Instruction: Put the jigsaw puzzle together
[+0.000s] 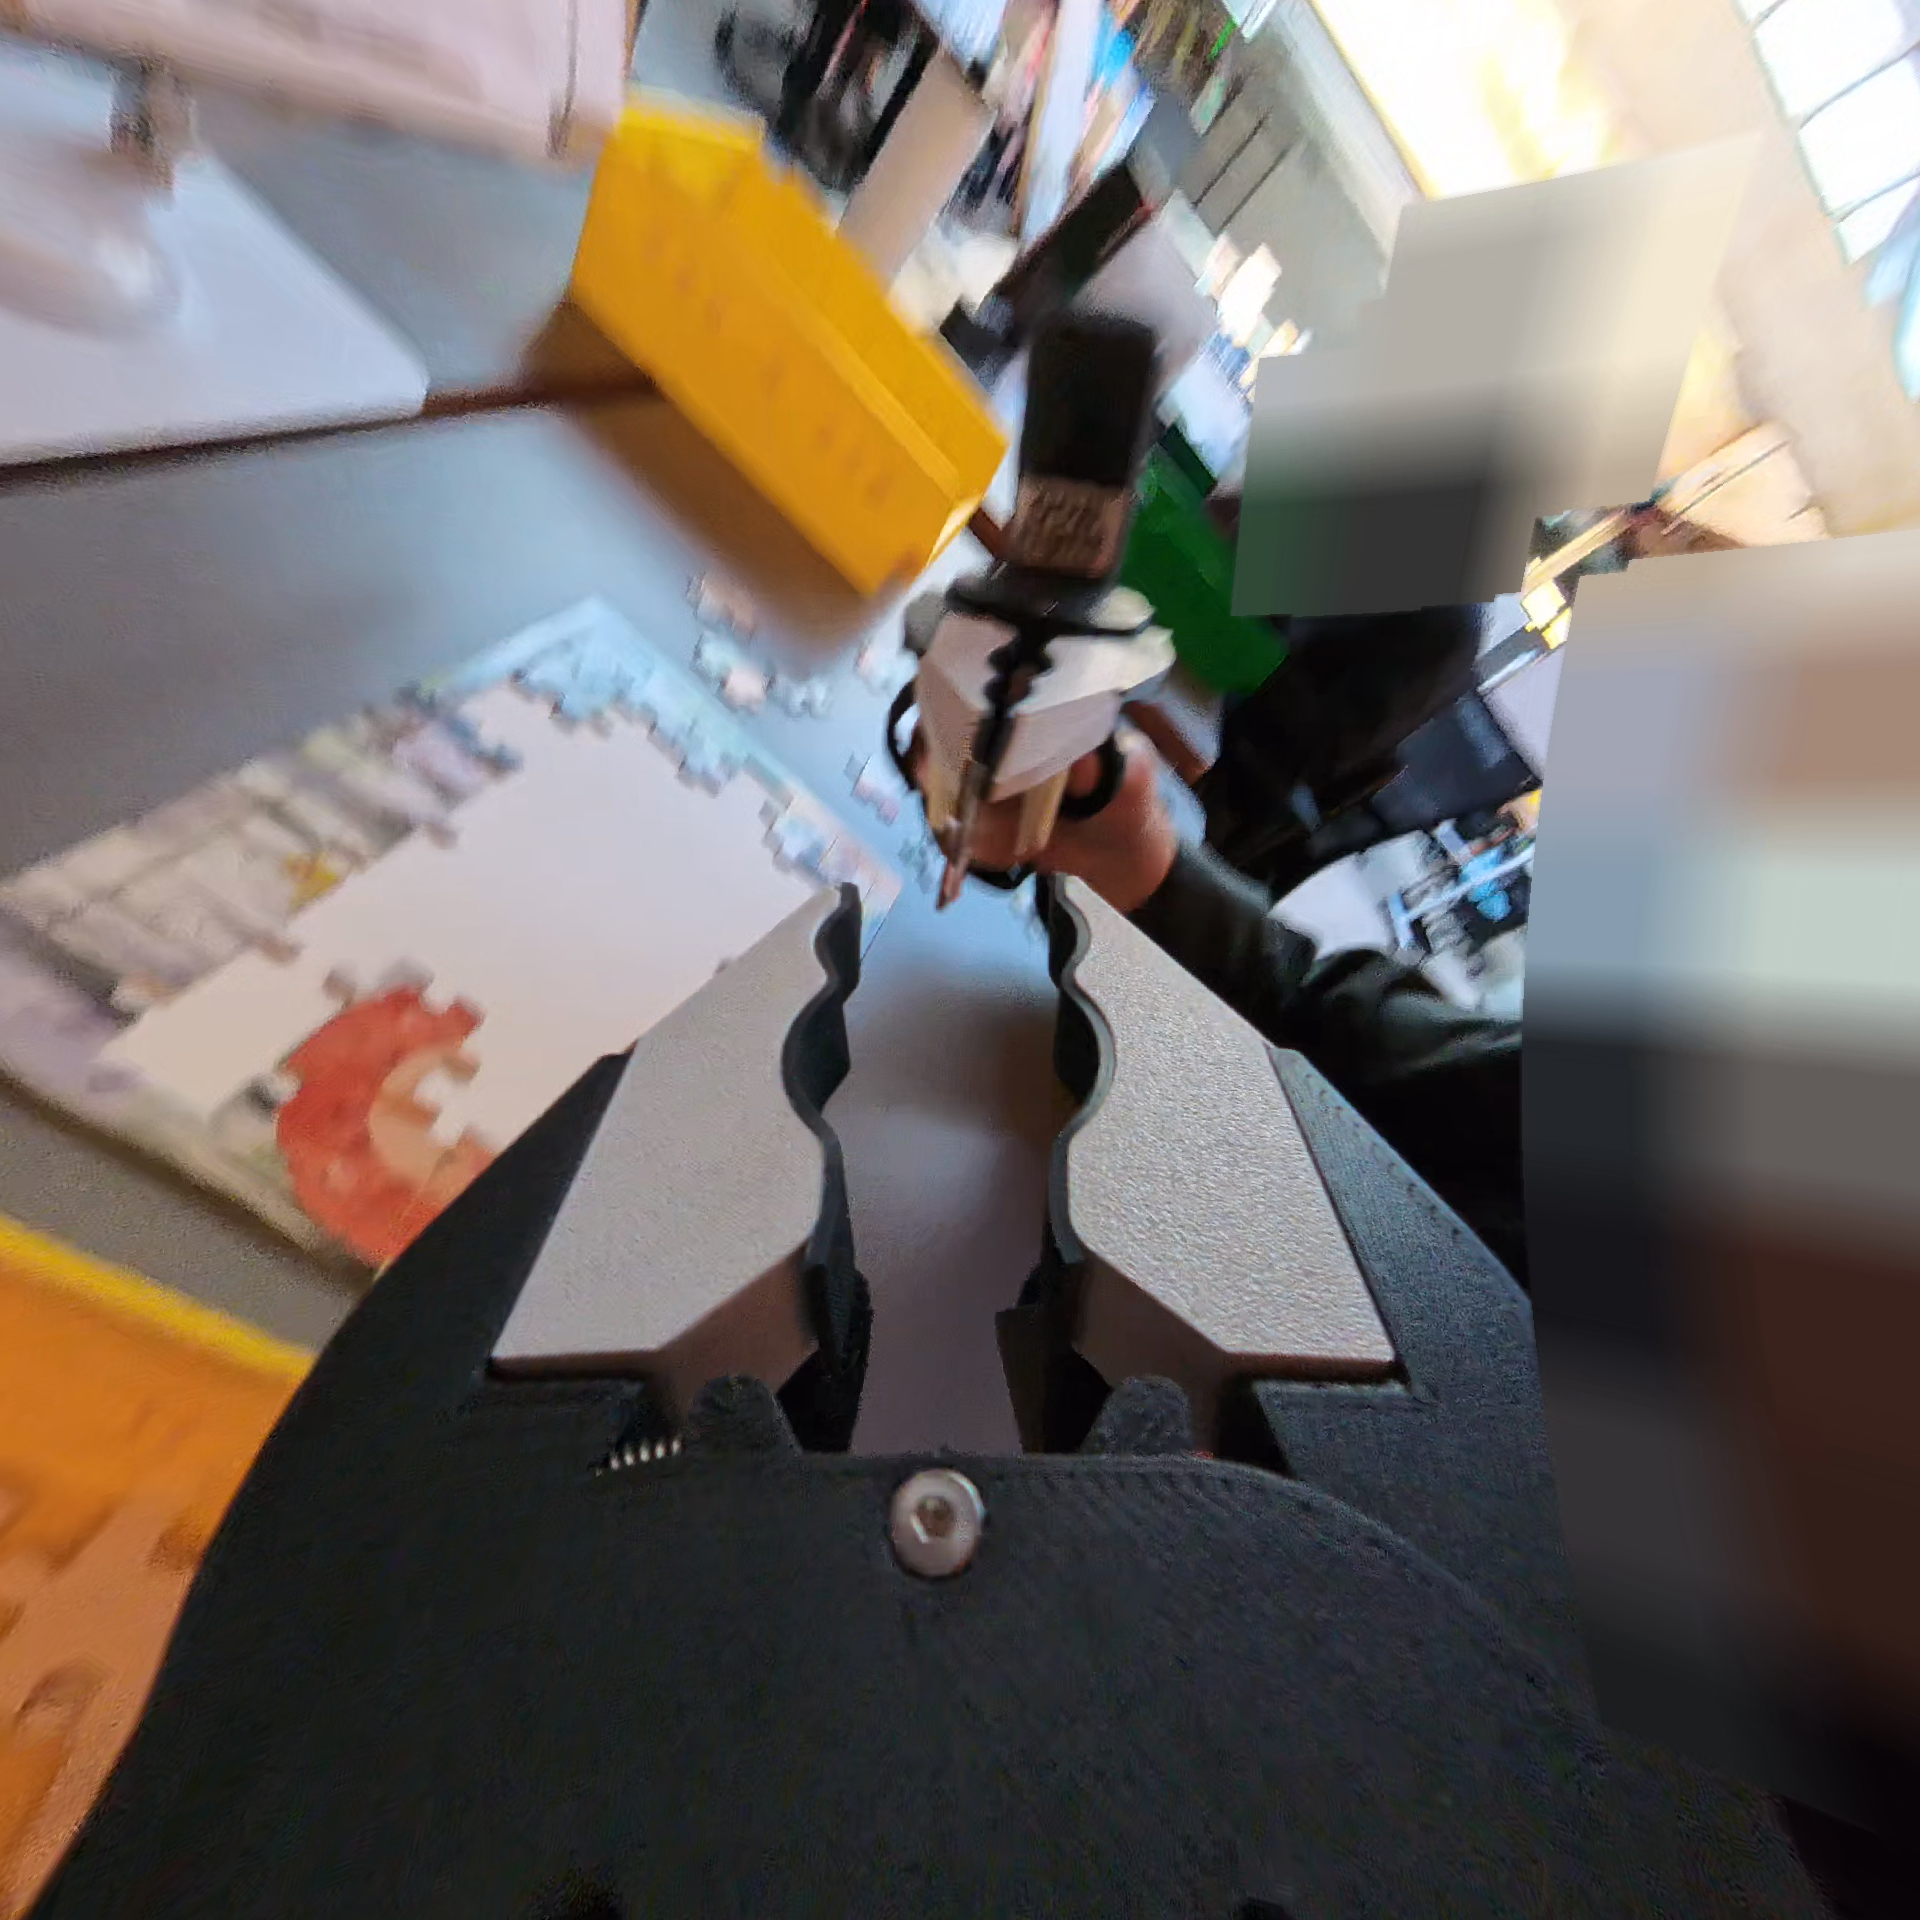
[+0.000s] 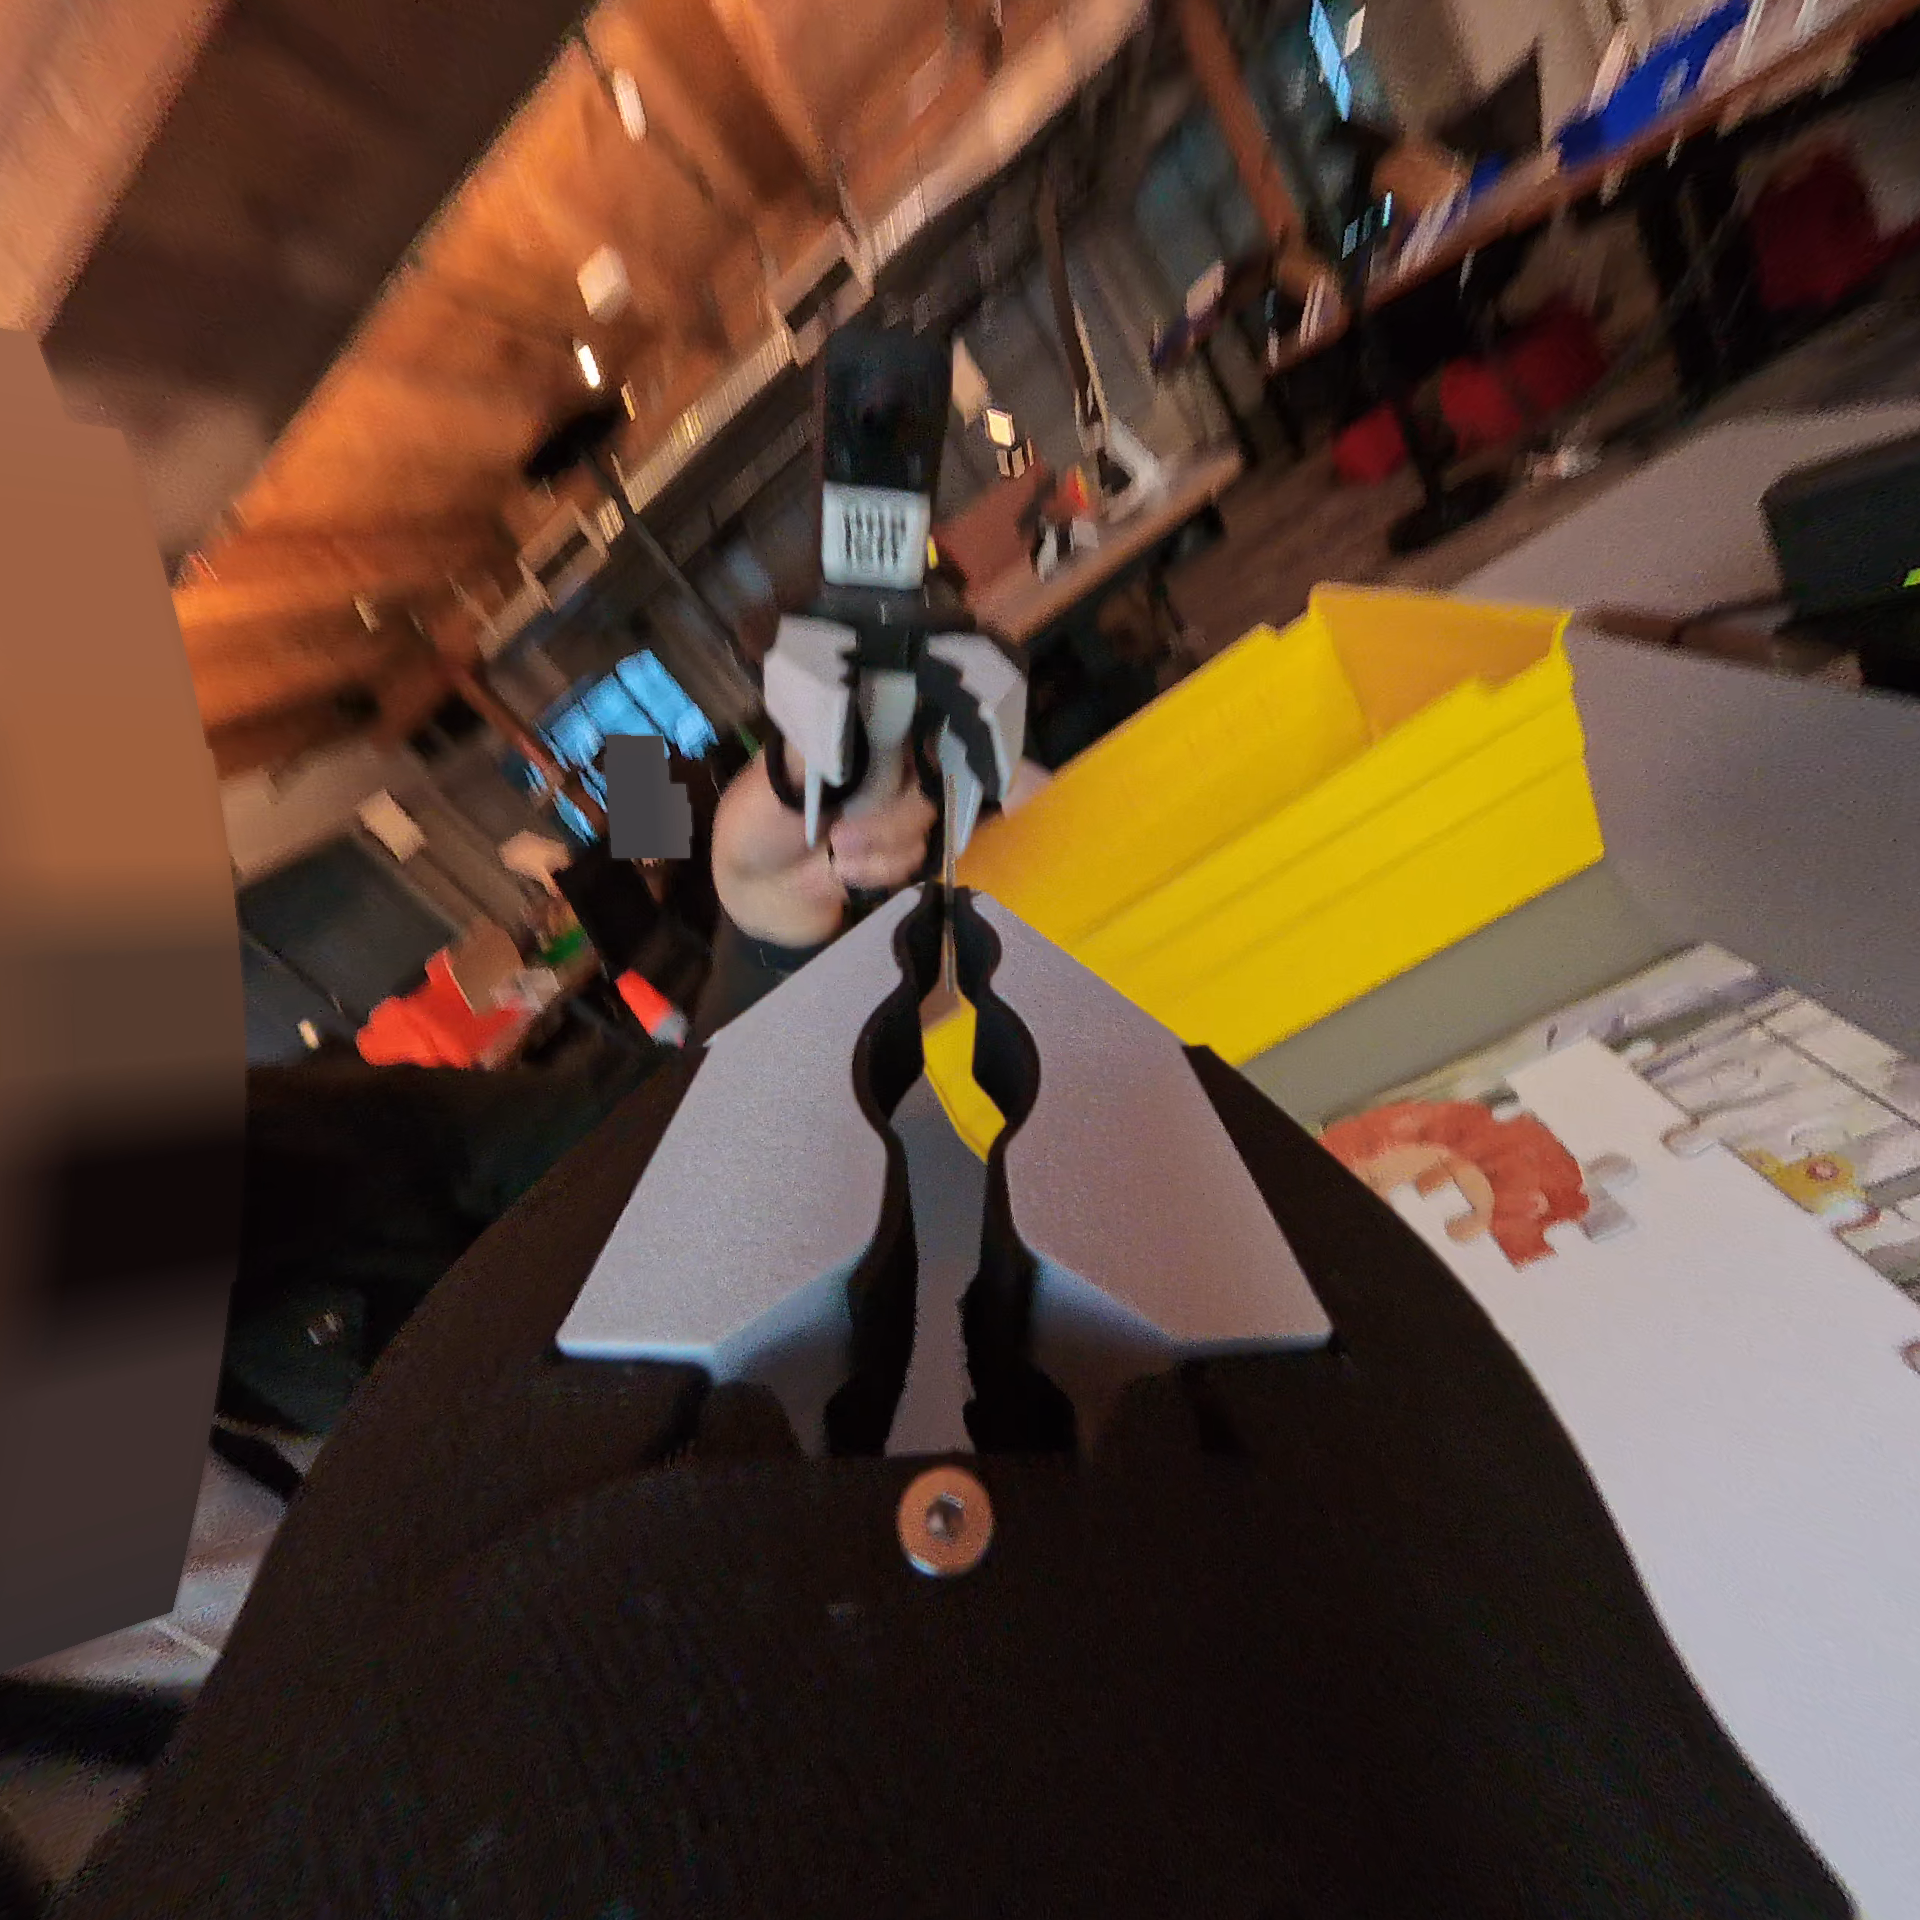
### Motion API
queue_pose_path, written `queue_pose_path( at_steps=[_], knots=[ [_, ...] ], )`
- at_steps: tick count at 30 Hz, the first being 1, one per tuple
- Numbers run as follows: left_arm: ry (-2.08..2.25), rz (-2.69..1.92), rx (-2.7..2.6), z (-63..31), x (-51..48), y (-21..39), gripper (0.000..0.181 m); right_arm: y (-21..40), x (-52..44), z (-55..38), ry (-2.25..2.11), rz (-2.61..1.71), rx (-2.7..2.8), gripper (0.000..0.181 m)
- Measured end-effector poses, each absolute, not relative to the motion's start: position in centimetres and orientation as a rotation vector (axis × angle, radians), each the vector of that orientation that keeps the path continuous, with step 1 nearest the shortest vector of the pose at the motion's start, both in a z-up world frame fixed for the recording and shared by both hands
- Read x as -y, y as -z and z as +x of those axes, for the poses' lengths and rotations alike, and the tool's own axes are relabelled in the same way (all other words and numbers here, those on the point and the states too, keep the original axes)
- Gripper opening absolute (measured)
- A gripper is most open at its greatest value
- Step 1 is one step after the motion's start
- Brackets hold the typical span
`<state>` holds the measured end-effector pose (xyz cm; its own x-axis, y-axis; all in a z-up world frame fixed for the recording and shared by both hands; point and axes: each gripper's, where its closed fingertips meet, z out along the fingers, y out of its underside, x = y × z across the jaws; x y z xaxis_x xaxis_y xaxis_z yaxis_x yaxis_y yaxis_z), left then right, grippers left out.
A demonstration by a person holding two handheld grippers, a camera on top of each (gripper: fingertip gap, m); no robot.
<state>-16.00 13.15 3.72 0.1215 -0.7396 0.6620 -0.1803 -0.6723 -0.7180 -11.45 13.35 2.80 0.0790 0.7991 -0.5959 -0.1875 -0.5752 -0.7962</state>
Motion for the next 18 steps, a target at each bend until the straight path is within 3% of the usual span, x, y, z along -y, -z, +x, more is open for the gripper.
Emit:
queue_pose_path(
  at_steps=[14,18],
  knots=[
    [1.542,-1.737,-0.89,-8.3,-13.3,-7.7,0.026,-8.8,-13.9,-5.9,-1.699,-1.358,0.445,0.0],
    [1.602,-1.687,-0.865,-6.1,-13.3,-8.4,0.009,-9.3,-14.1,-4.6,-1.682,-1.352,0.447,0.0]
  ],
)
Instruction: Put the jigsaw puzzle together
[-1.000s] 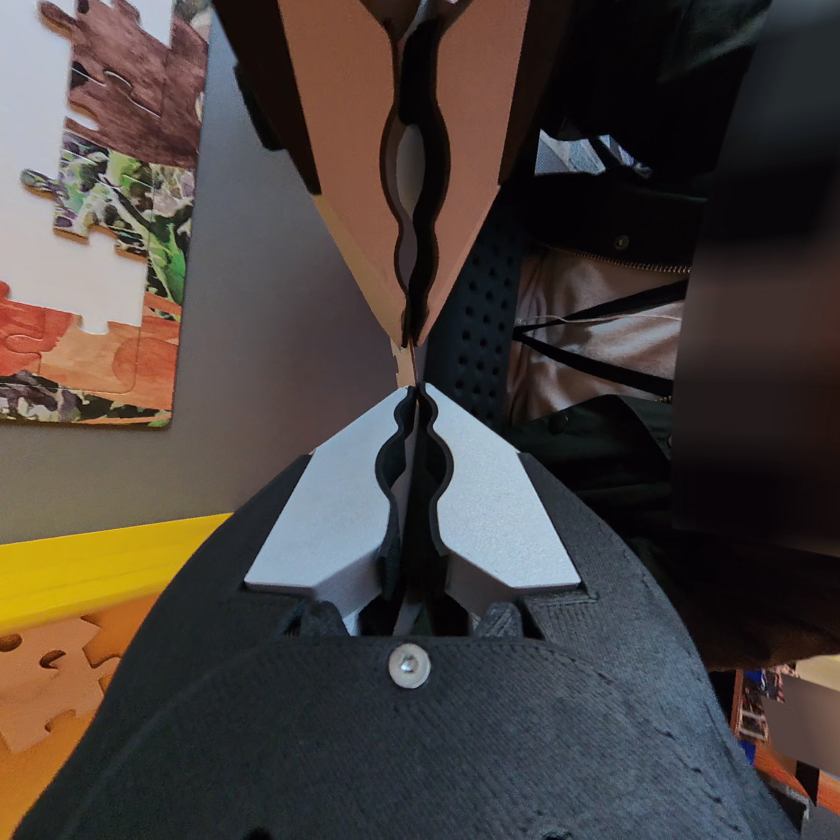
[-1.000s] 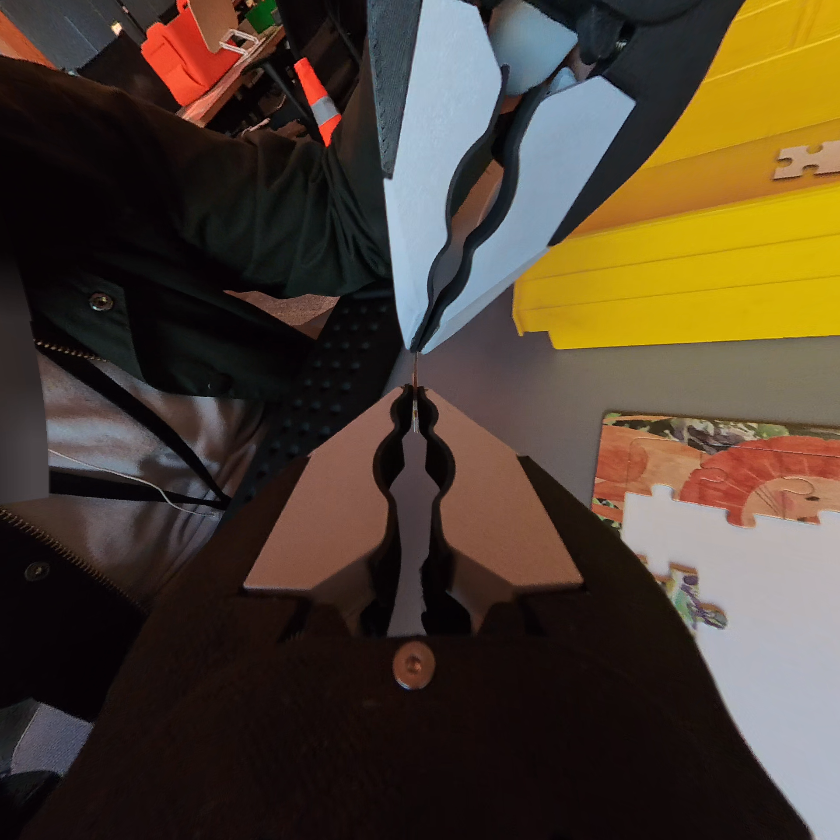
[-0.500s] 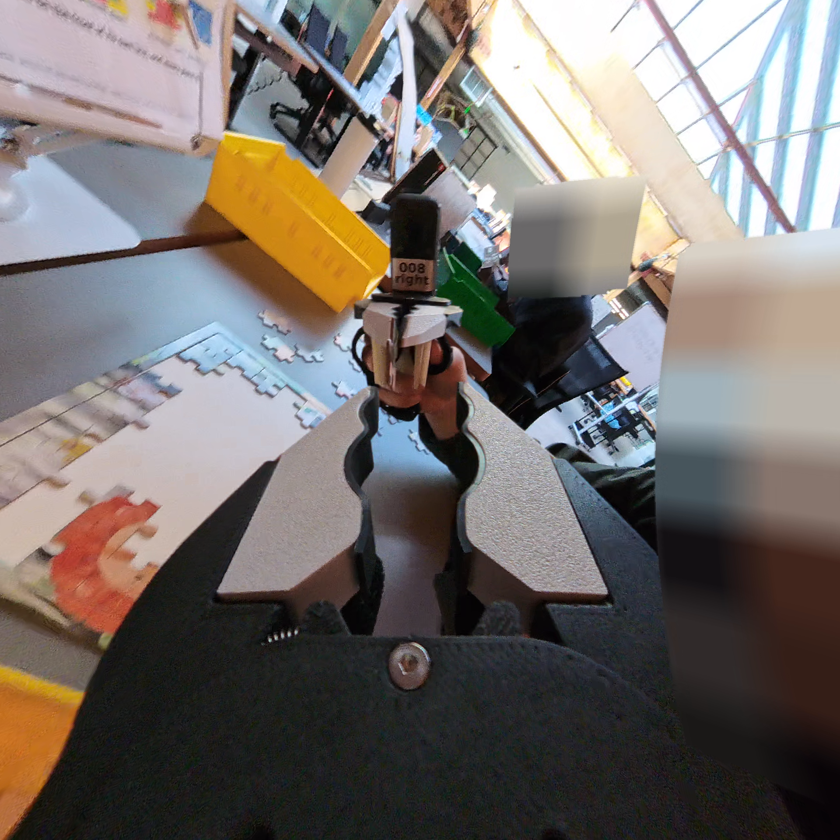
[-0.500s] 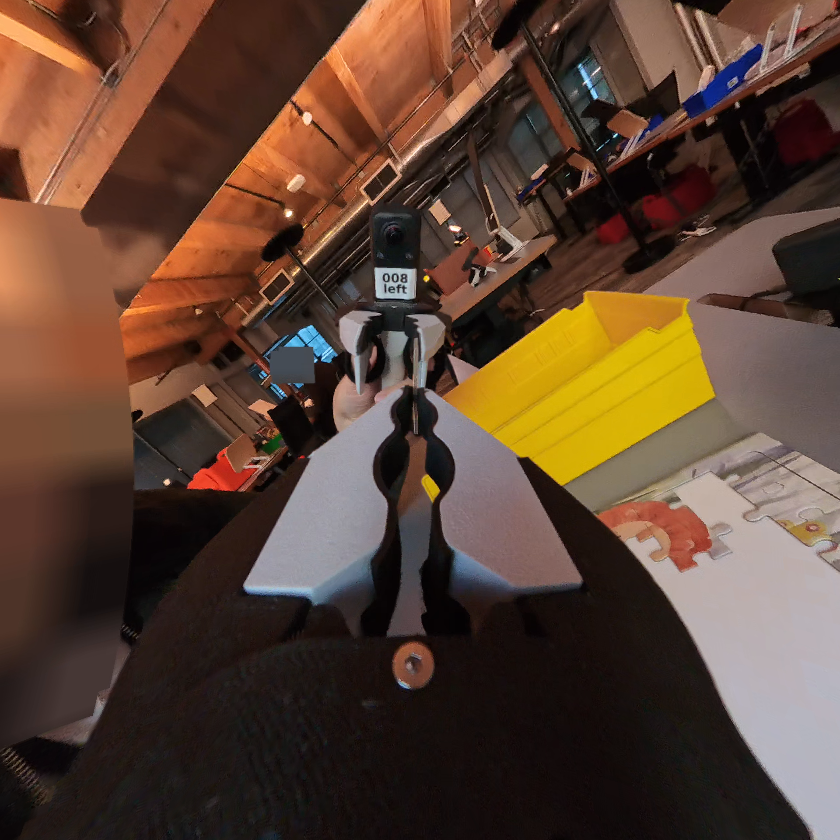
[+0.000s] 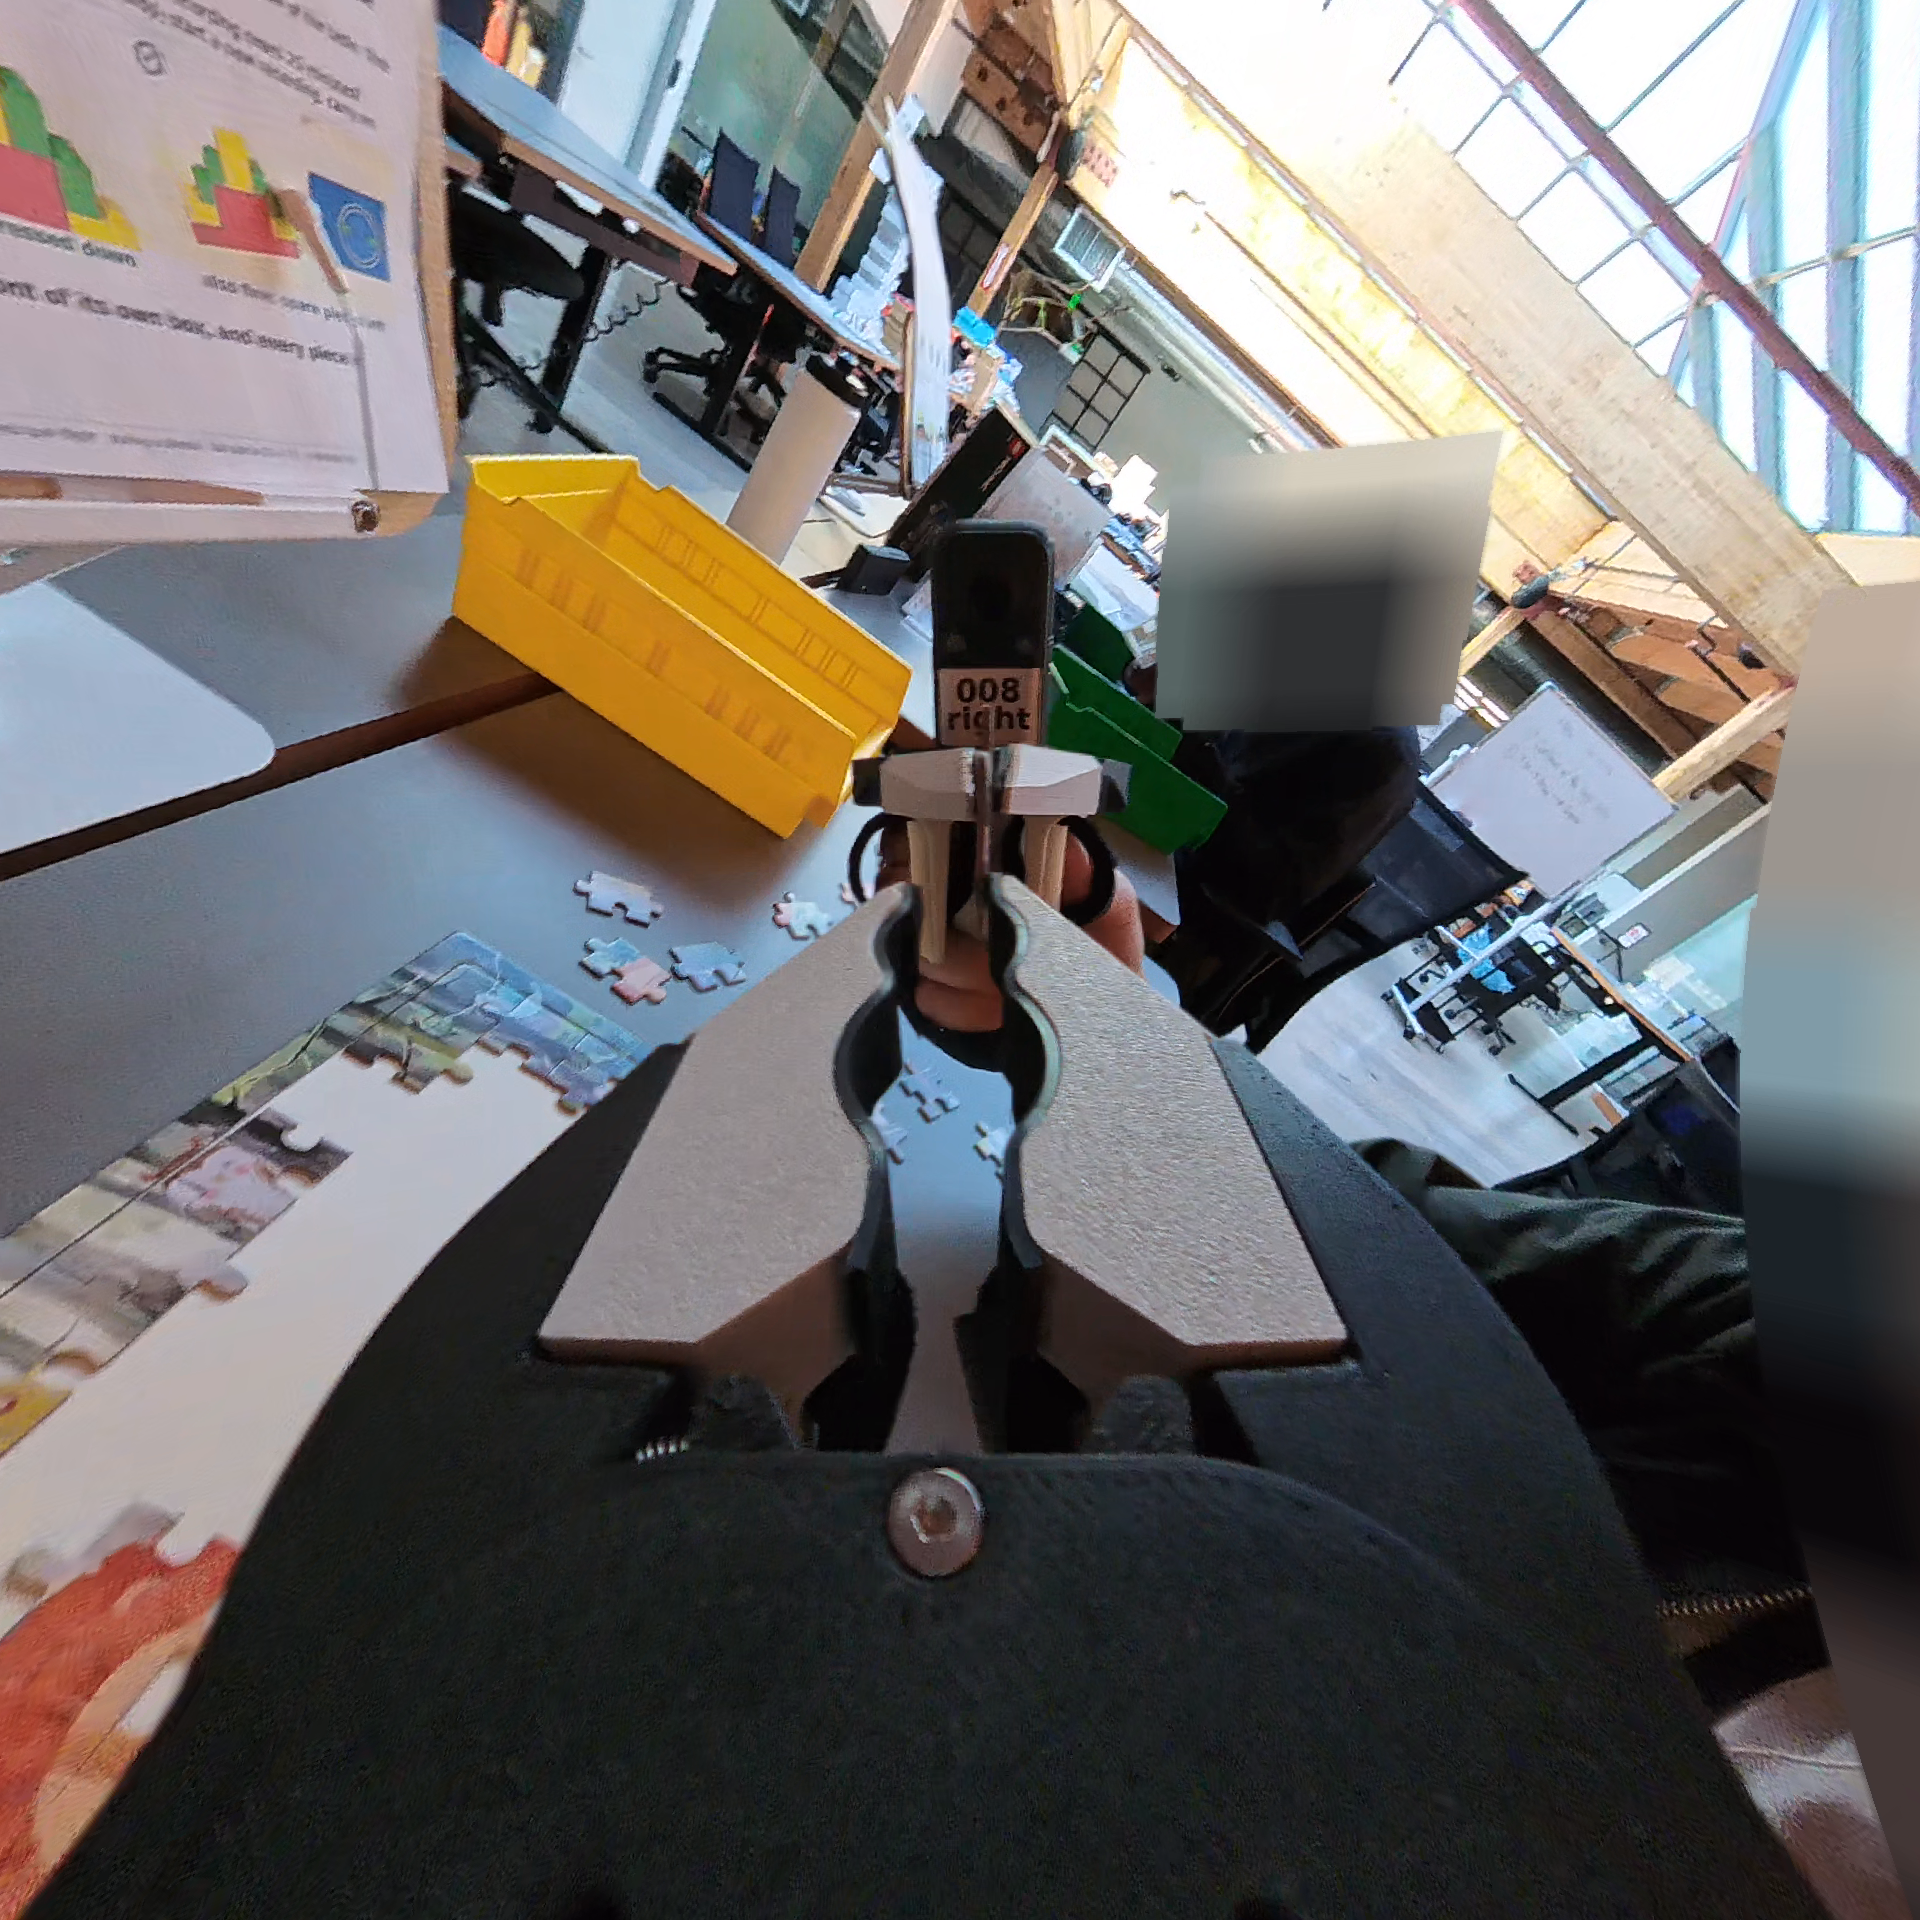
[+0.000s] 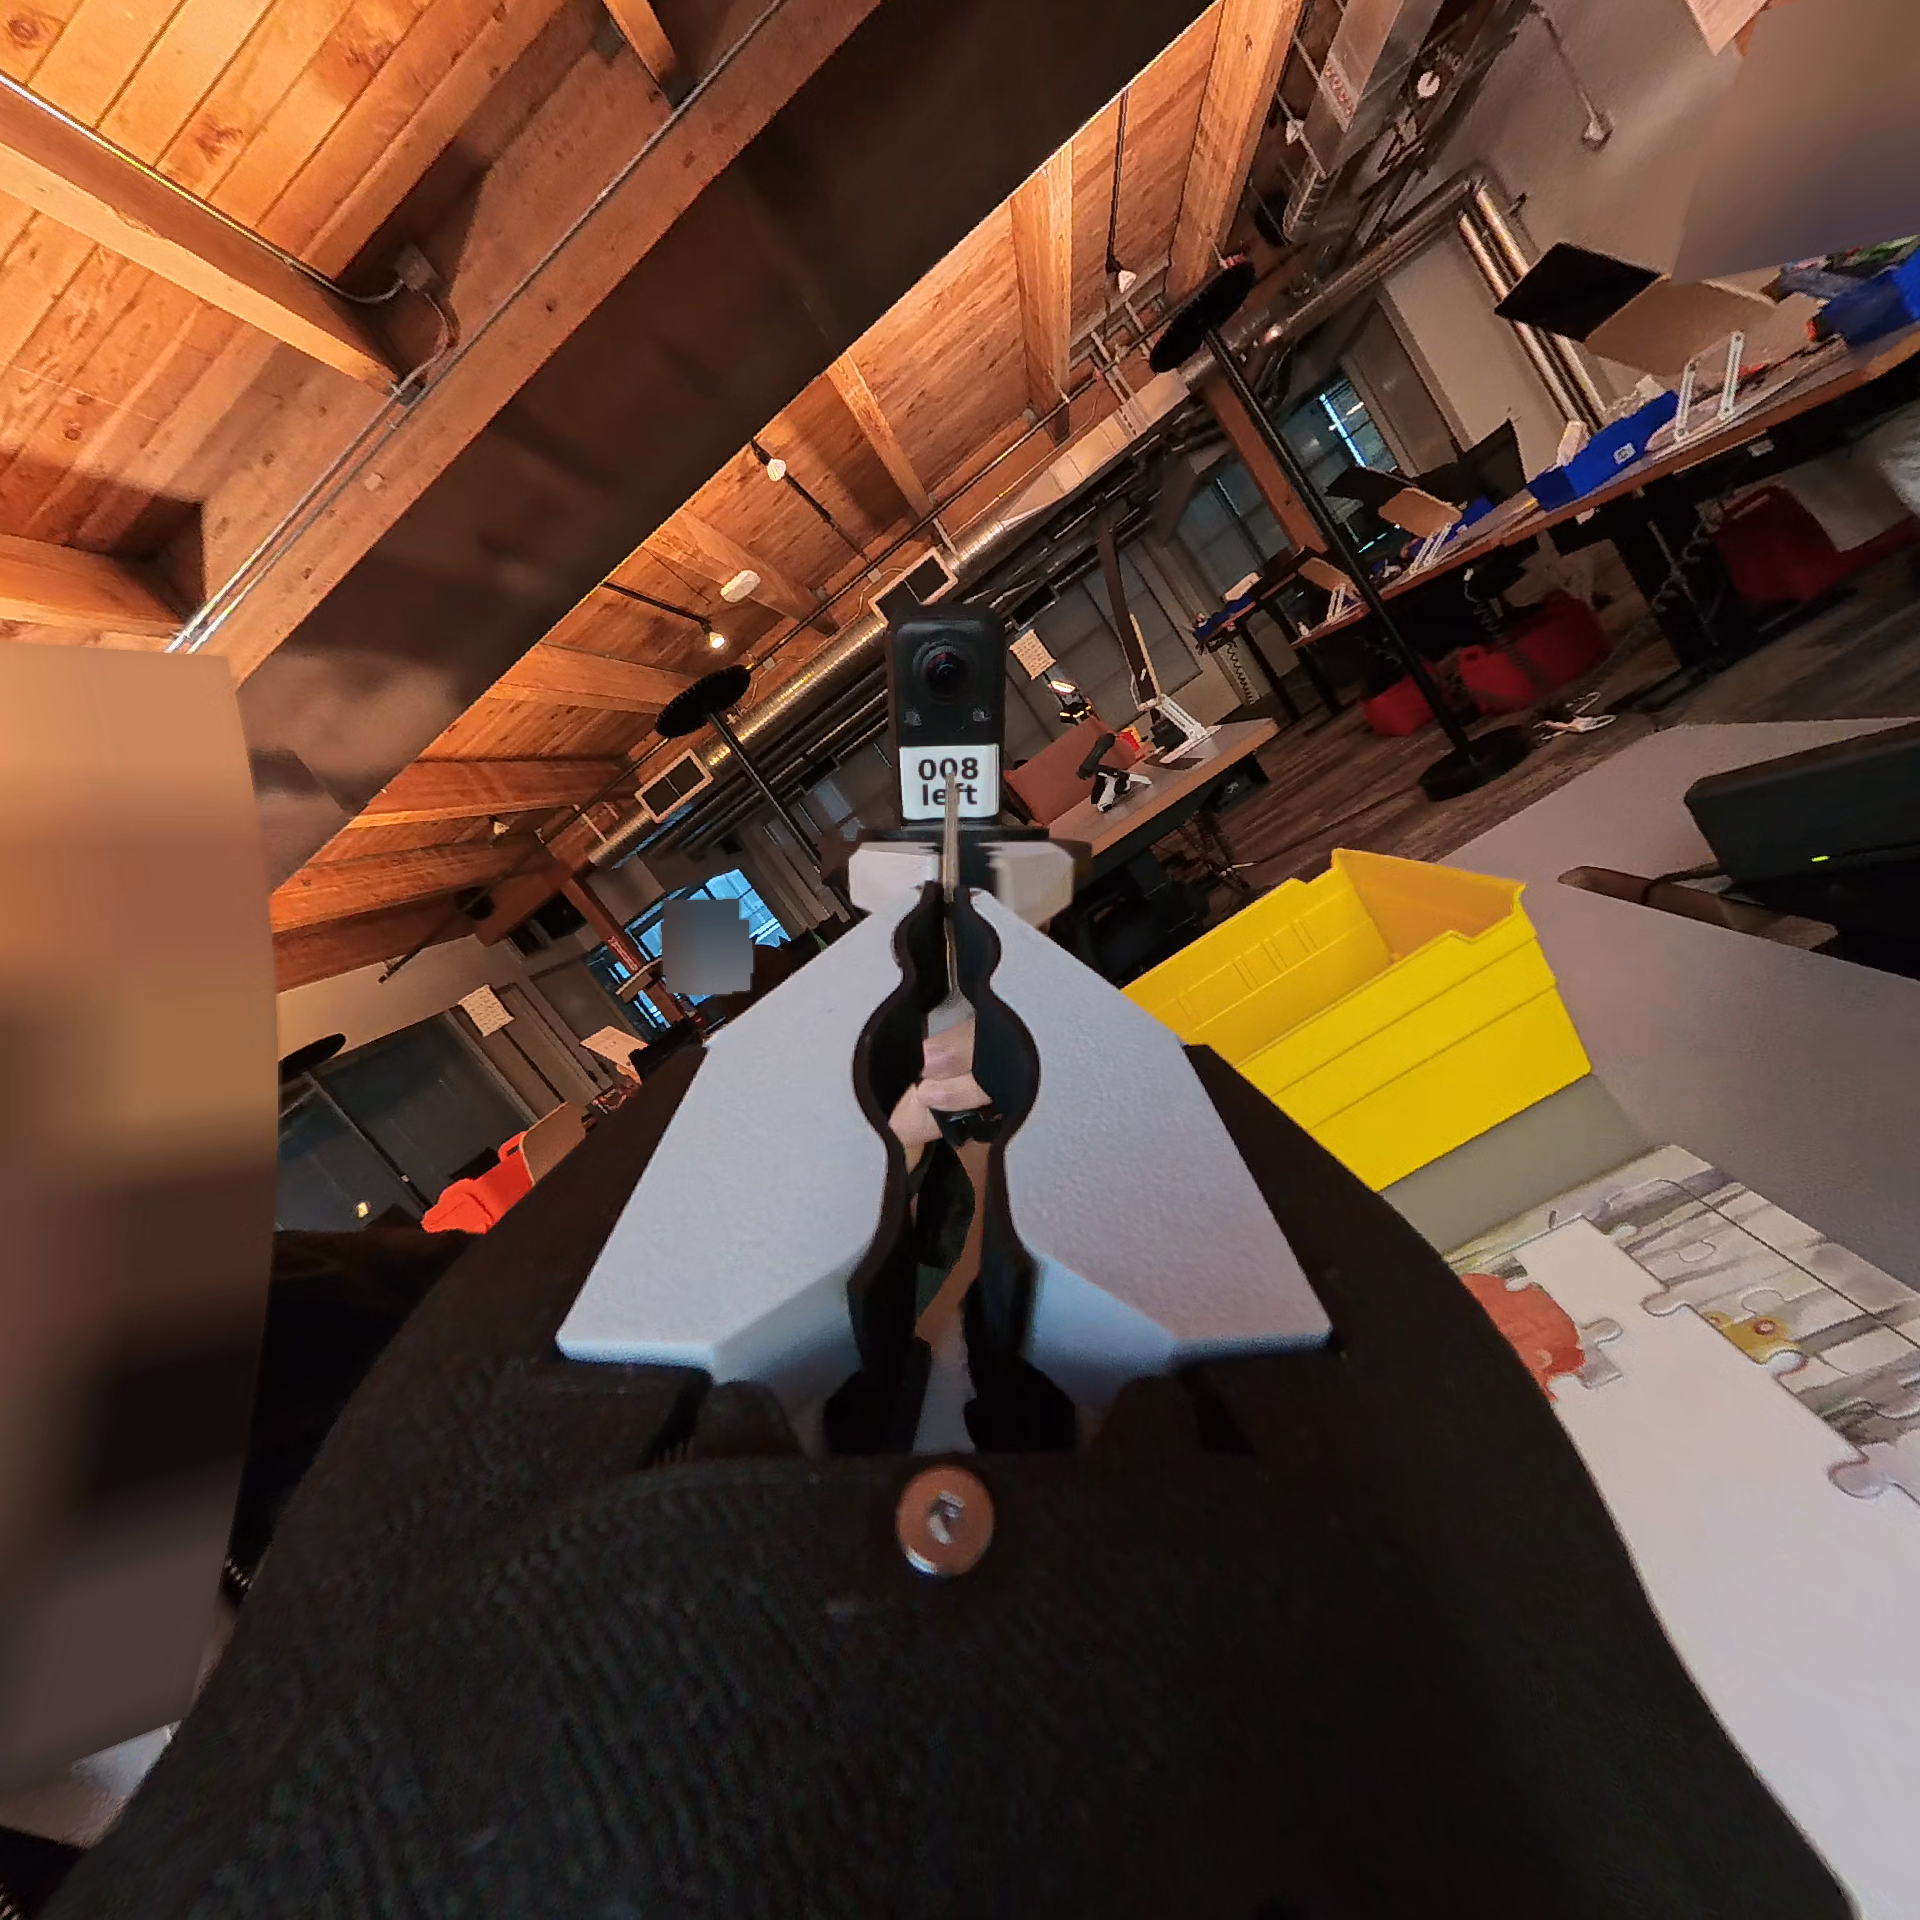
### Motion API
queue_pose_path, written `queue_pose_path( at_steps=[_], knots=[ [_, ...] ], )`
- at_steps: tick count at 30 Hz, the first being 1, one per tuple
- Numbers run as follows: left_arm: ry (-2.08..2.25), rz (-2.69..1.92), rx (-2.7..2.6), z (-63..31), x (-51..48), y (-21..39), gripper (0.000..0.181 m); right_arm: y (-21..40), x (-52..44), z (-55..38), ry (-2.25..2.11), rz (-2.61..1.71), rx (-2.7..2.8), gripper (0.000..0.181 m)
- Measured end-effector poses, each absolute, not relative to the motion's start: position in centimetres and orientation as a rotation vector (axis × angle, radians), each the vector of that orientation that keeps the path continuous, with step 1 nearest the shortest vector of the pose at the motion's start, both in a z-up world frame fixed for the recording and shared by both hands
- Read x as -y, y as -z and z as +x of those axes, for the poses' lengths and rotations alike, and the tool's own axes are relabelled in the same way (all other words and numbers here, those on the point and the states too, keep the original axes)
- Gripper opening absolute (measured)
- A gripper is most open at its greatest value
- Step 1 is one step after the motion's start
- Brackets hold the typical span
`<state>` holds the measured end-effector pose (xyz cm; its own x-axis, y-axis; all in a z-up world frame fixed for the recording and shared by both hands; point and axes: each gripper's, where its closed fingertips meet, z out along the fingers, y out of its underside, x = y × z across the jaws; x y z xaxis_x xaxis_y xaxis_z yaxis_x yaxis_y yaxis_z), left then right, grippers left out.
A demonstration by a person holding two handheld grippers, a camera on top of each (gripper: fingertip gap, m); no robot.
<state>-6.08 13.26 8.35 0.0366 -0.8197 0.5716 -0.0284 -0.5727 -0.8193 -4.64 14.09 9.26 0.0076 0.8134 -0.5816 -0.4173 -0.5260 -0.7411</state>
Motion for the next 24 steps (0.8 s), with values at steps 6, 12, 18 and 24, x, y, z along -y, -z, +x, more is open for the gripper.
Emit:
queue_pose_path(
  at_steps=[6,12,18,24],
  knots=[
    [1.607,-1.723,-0.924,-3.1,-12.7,-7.2,0.0,-5.1,-12.2,-2.7,-1.511,-1.607,0.839,0.001],
    [1.421,-2.127,-1.138,1.6,-12.9,3.3,0.0,0.5,-15.0,5.6,-0.847,-1.866,0.903,0.028],
    [1.648,-2.366,-1.002,5.3,-13.5,8.9,0.0,7.5,-16.1,8.5,-0.785,-2.169,0.858,0.023],
    [1.667,-2.406,-0.973,5.9,-14.2,11.2,0.0,10.1,-16.0,7.0,-0.946,-2.21,0.885,0.034]
  ],
)
